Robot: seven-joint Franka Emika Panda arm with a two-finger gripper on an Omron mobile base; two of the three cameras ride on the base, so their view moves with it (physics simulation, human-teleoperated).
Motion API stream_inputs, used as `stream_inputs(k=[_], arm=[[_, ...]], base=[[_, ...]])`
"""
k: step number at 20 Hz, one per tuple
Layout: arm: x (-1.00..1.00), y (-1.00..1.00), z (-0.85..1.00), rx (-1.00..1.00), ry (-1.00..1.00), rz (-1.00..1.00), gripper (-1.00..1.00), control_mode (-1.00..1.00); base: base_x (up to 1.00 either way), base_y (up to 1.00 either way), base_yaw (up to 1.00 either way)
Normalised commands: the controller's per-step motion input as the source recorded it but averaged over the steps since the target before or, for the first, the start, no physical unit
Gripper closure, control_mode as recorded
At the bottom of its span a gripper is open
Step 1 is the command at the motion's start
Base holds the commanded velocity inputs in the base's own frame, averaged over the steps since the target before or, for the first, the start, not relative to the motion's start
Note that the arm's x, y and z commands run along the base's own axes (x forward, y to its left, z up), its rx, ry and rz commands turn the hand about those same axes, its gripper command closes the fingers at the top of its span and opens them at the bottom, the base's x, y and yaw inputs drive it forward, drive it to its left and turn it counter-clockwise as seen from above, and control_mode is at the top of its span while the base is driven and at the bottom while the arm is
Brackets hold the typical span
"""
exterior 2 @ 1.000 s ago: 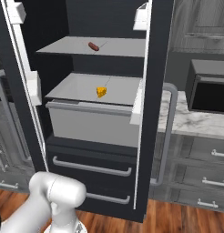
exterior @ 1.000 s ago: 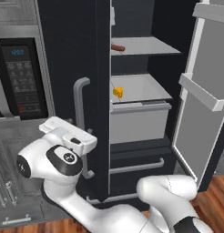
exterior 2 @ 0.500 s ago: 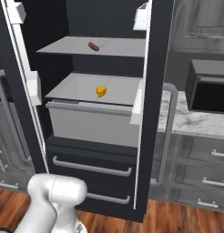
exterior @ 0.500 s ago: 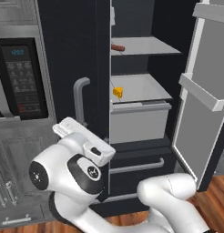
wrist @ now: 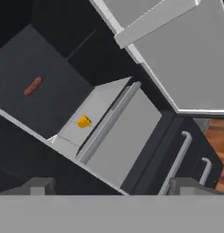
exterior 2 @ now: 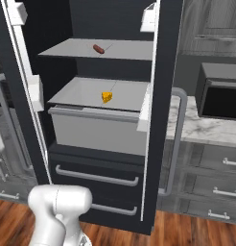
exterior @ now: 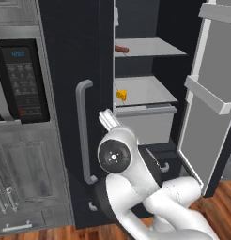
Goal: Retrieve the sausage and cheese from the fridge and place them on the cutting board on the counter.
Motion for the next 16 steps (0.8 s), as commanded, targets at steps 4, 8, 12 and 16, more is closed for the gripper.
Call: stream_inputs(k=[4,8,12,16], arm=[[-0.08,-0.61,0.06,0.39,0.0,0.32,-1.0,-1.0],[0.15,-0.76,0.01,0.53,0.01,0.33,-1.0,-1.0],[0.76,-0.79,0.0,0.58,0.04,0.3,-1.0,-1.0],[0.68,-0.63,-0.03,0.44,0.02,0.27,-1.0,-1.0]], base=[[0.0,0.0,0.0],[0.0,0.0,0.0],[0.0,0.0,0.0],[0.0,0.0,0.0]])
